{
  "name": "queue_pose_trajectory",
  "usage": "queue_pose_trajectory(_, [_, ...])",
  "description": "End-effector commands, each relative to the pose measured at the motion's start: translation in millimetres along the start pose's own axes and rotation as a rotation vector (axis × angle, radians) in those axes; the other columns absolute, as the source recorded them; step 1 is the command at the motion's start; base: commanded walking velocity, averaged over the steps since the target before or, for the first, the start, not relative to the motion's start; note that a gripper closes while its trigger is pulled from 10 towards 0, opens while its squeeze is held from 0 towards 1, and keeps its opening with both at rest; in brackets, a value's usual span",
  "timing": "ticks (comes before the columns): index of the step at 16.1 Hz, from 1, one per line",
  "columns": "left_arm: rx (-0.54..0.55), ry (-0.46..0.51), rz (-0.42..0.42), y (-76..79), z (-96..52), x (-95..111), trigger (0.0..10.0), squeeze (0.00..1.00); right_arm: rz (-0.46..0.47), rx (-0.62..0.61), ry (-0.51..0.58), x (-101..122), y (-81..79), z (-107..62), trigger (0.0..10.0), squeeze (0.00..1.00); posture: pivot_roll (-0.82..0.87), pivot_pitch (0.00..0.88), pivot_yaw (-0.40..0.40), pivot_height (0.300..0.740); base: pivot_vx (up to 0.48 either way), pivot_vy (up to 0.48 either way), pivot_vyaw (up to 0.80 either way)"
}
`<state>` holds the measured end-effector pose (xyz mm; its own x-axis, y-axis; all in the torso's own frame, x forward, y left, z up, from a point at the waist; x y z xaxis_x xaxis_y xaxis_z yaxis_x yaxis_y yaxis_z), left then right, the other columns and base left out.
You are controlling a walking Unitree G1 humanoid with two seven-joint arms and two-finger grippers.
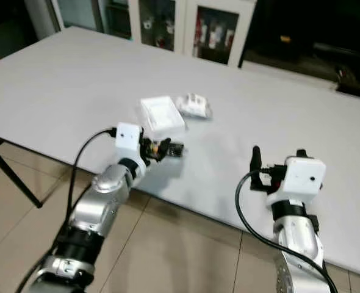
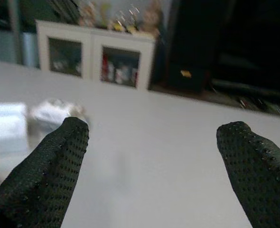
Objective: Picking trash to rubbish bin
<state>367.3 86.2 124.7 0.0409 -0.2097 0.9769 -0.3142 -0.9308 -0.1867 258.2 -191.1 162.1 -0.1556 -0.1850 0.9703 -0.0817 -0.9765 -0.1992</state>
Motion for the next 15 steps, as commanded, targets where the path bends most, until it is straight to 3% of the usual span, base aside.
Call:
queue_pose_trajectory(1, [0.021, -0.018, -0.006, -7.1, -2.0, -5, 10.0, 0.00, -0.004, 0.006, -0.006, -1, -2.3, -0.6, 10.0, 0.00, 0.15, 0.076, -0.084, 0.740, 0.000, 0.000, 0.00])
queue_pose_trajectory(7, [-0.028, -0.052, 0.003, 1.6, 0.0, -12, 10.0, 0.00, -0.008, 0.016, -0.007, -1, -4.0, 0.8, 10.0, 0.00, 0.15, 0.081, -0.092, 0.740, 0.000, 0.000, 0.00])
queue_pose_trajectory(12, [-0.115, -0.101, 0.118, 13.4, 11.0, -16, 10.0, 0.00, -0.005, 0.015, -0.006, -1, -5.1, 0.8, 10.0, 0.00, 0.15, 0.083, -0.088, 0.740, 0.000, 0.000, 0.00])
queue_pose_trajectory(15, [-0.172, -0.073, 0.180, 14.2, 21.8, -6, 10.0, 0.00, -0.005, 0.010, -0.009, -2, -5.5, -1.3, 10.0, 0.00, 0.14, 0.085, -0.081, 0.740, 0.000, 0.000, 0.00])
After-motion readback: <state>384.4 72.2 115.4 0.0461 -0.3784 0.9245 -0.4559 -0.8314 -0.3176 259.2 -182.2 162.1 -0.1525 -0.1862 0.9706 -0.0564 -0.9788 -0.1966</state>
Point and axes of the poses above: a point about 5 cm out from each wrist's last joint towards the gripper, its own z axis pointing out of the wrist towards the gripper, its own x axis along the axis of the wrist's last joint, y = z × x, the point moved 3 cm from there along z, pointing out of the wrist towards the gripper, and after that the axes turned 13 degrees about z, right-handed, at the moved point
